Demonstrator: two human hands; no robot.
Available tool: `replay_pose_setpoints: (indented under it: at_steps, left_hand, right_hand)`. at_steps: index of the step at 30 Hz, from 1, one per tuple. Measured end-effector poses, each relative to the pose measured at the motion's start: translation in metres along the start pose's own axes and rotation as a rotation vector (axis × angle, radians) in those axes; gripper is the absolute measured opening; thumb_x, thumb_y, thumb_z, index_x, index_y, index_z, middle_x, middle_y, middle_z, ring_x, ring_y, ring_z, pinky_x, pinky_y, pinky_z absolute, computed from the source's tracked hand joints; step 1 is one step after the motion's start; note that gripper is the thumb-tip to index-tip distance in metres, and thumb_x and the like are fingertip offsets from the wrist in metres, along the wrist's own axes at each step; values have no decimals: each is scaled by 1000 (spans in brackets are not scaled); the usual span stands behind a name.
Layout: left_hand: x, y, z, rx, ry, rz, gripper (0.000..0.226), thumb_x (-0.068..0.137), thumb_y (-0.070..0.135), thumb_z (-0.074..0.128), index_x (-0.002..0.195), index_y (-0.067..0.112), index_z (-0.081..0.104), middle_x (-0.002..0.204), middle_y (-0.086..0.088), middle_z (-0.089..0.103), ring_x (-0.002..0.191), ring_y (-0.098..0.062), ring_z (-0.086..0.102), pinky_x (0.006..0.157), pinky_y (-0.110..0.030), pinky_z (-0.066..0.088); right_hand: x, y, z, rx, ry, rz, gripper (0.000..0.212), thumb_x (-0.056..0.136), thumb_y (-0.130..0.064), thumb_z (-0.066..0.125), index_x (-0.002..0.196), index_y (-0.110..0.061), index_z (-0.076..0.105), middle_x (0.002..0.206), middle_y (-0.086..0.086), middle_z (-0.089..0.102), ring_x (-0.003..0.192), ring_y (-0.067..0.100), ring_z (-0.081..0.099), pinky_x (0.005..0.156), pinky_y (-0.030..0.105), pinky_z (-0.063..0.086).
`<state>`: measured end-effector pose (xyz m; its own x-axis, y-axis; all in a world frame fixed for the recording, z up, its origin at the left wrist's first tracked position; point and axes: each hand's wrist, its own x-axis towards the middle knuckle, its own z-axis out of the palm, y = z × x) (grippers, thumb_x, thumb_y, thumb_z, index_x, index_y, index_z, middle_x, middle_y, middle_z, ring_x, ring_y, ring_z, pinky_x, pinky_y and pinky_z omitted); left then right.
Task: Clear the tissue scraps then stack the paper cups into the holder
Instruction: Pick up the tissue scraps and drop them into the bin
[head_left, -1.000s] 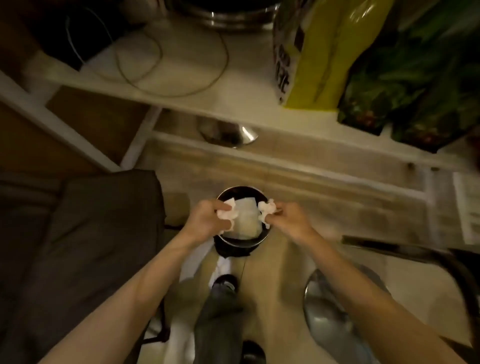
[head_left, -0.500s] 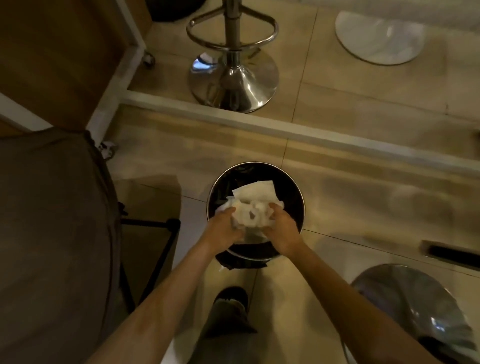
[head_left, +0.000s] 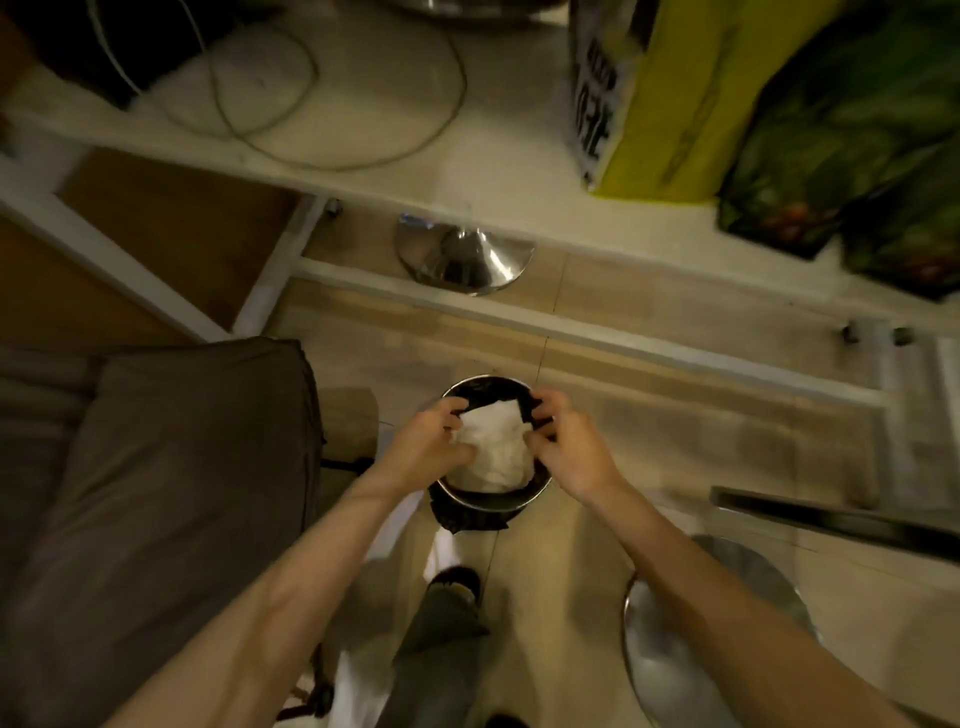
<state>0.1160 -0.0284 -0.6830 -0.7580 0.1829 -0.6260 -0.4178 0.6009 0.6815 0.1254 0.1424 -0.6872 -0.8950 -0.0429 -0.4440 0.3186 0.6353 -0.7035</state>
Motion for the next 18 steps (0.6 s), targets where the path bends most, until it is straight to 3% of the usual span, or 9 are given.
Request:
replay_pose_setpoints:
  at_steps: [3, 7, 11, 15, 18]
  left_hand:
    - [-51, 53, -26, 22, 41, 115, 59, 79, 13, 66, 132, 13, 42, 128, -11, 55, 116, -23, 53, 92, -30, 44]
    - [-115, 124, -57, 115, 124, 264, 56, 75, 21, 70, 126, 16, 48, 122, -6, 60, 112, -17, 56, 95, -26, 44]
    - [-180, 203, -90, 208, 186, 394, 58, 73, 28, 72, 125, 15, 49, 111, 2, 56, 101, -10, 54, 73, -7, 40]
    - [-240, 268, -126, 285, 259, 470, 61, 72, 31, 71, 127, 19, 47, 124, -3, 57, 107, -17, 57, 89, -28, 48]
    - [-285, 312, -154, 360, 303, 548, 59, 73, 32, 71, 126, 20, 49, 123, -3, 60, 106, -15, 58, 88, -24, 45]
  right_hand:
    - [-37, -52, -45, 20, 27, -91, 48, 85, -10, 59, 131, -15, 43, 108, 0, 56, 91, 17, 58, 84, 33, 50]
    - [-87, -117, -101, 14, 69, -221, 49, 84, -10, 60, 130, -17, 44, 102, -3, 53, 93, 14, 57, 87, 34, 49]
    - [-133, -181, -156, -54, 139, -353, 50, 81, -15, 65, 127, -19, 46, 98, -4, 53, 82, 11, 57, 79, 26, 47]
    - [-177, -242, -207, -135, 202, -456, 56, 80, -25, 67, 130, -24, 42, 105, -5, 56, 87, 13, 60, 80, 34, 54]
    - [-211, -284, -240, -158, 228, -531, 58, 79, -30, 68, 130, -25, 41, 105, -6, 56, 89, 14, 61, 82, 34, 54]
